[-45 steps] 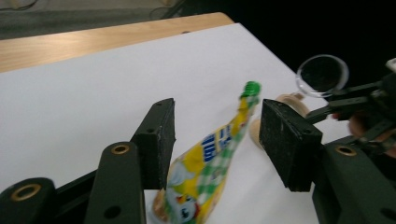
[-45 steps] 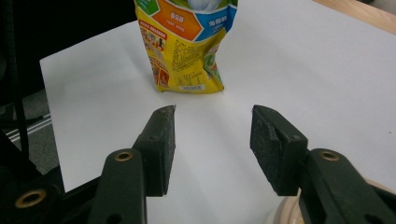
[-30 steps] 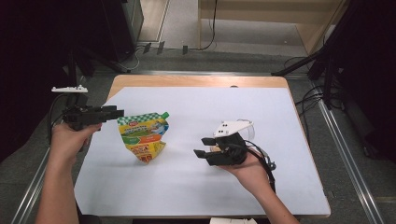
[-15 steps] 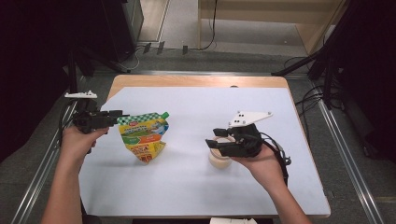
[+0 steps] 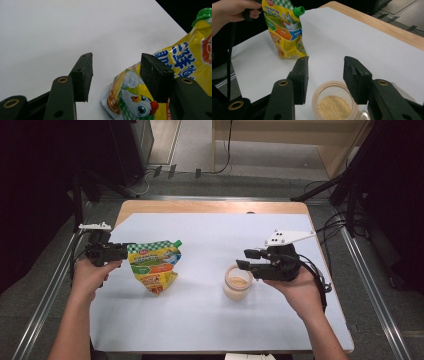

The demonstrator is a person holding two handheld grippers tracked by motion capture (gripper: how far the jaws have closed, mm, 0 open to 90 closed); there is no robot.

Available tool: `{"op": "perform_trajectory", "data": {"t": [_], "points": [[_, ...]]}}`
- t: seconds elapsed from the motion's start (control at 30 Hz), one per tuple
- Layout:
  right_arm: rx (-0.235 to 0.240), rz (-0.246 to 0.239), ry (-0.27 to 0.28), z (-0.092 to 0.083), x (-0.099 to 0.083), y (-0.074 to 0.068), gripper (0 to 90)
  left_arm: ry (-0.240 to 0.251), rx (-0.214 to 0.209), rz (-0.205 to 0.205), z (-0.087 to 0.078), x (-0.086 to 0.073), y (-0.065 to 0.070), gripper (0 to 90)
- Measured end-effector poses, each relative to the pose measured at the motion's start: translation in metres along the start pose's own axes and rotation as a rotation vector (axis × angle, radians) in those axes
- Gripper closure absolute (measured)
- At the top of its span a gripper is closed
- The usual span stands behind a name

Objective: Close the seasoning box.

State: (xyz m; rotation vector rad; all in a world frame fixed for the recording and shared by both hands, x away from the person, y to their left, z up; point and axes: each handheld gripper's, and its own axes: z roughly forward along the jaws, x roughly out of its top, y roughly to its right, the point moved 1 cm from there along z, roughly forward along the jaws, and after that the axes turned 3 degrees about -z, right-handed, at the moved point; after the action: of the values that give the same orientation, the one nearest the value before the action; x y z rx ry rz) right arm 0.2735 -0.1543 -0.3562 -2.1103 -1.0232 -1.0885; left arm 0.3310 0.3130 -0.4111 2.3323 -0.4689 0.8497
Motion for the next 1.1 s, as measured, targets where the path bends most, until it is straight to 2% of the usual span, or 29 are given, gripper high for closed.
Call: {"op": "perform_trajectory", "data": {"t": [0.37,0.4,0.6,0.77,1.1], "points": [[-0.061,0.037,0.030,-0.028,0.000,0.019,67.5,-0.013,0.022,0.012,-0.001,-0.004,-0.004,44.6],[-0.079,0.045,0.035,-0.033,-0.002,0.024,71.2,-0.011,0.022,0.007,-0.002,-0.005,-0.006,44.6],[-0.122,0.074,0.046,-0.044,-0.007,0.037,81.4,-0.019,0.023,0.003,-0.001,-0.007,-0.007,44.5],[-0.146,0.108,0.034,-0.049,-0.016,0.050,89.6,-0.020,0.023,0.000,-0.002,-0.008,-0.007,44.5],[-0.176,0.164,0.000,-0.045,-0.033,0.070,90.0,-0.020,0.019,0.002,-0.002,-0.008,-0.008,44.2]]}}
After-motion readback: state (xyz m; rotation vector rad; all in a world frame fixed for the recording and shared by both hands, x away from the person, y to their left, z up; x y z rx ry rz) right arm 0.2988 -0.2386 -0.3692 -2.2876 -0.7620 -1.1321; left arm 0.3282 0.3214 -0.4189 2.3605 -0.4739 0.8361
